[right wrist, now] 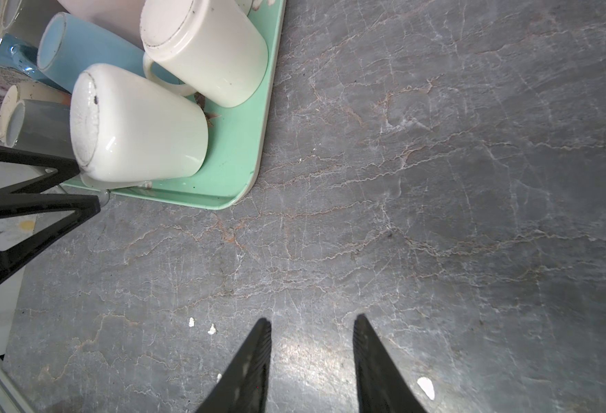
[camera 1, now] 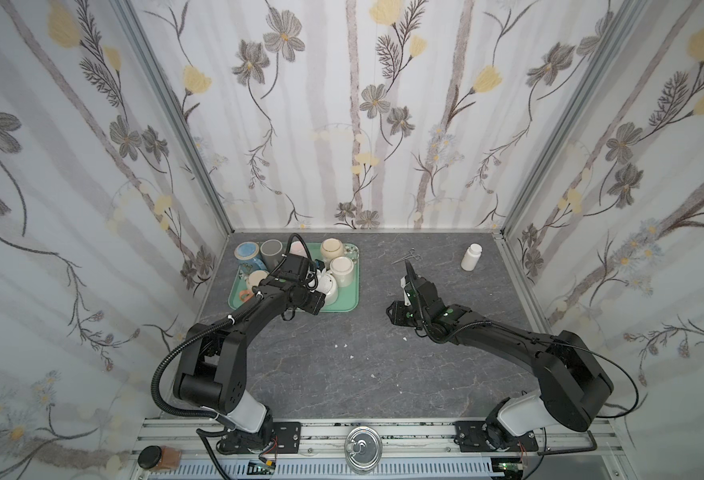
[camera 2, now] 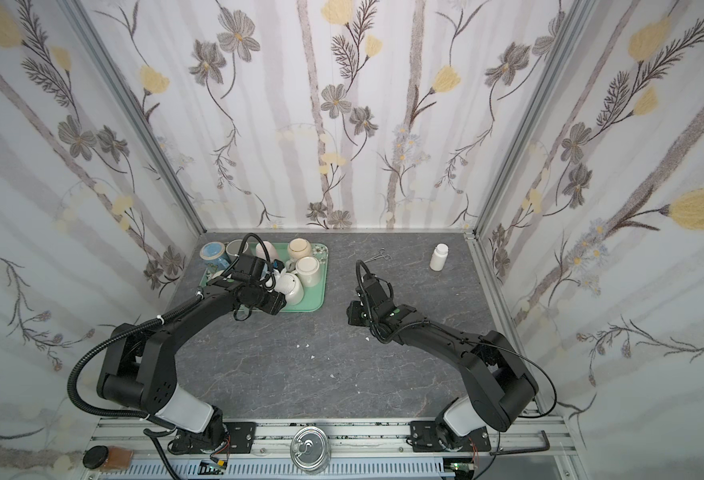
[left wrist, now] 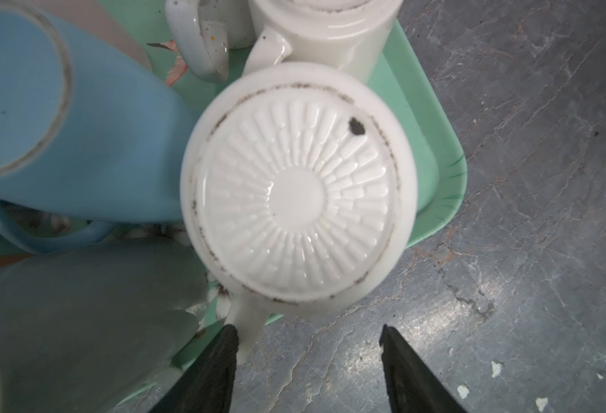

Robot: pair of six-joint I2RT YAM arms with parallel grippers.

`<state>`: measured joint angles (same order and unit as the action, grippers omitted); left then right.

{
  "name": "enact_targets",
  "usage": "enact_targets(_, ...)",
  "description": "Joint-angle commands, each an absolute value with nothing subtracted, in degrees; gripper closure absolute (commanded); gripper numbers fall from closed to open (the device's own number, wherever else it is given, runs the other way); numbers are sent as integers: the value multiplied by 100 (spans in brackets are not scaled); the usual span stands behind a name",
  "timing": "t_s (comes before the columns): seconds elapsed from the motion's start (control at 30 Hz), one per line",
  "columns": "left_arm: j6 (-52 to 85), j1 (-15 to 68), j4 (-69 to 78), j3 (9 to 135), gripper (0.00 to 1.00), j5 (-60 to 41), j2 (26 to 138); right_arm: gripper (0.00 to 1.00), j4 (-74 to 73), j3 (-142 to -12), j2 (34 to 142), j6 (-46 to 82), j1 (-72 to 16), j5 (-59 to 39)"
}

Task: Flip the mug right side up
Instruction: 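Lower the left gripper onto the upside-down white mug's handle and close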

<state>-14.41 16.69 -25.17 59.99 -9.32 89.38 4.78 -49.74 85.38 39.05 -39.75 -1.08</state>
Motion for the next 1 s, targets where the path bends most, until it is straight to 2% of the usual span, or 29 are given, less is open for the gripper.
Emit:
enact_targets(0.0,-1255,1697,-2521,5966,37,-1068,8791,60,404,-4923,8425,3955,-3977,36)
enact_targets(0.3,-1956,1692,-2246,5757,31,-470,8222,60,448,-4795,8239,3947,-3986,44)
enact_targets(0.37,-2236,1683,-2157,5706,27,-380,8219,60,442,-4764,8193,3951,-3989,45)
enact_targets(0.47,-2695,1687,-2293,5732,25,-542,8405,60,498,-4754,8128,3922,-4031,168)
enact_targets(0.6,-2802,1681,-2288,5891,29,-704,8757,59,725,-4790,8034,3823,-4246,534)
enact_targets(0.83,-2898,1686,-2371,6336,36,-794,9248,59,682,-4610,8024,3878,-4377,557)
enact_targets(0.97,-2986,1688,-2475,6409,44,-798,9505,59,693,-4545,7999,3879,-4392,563)
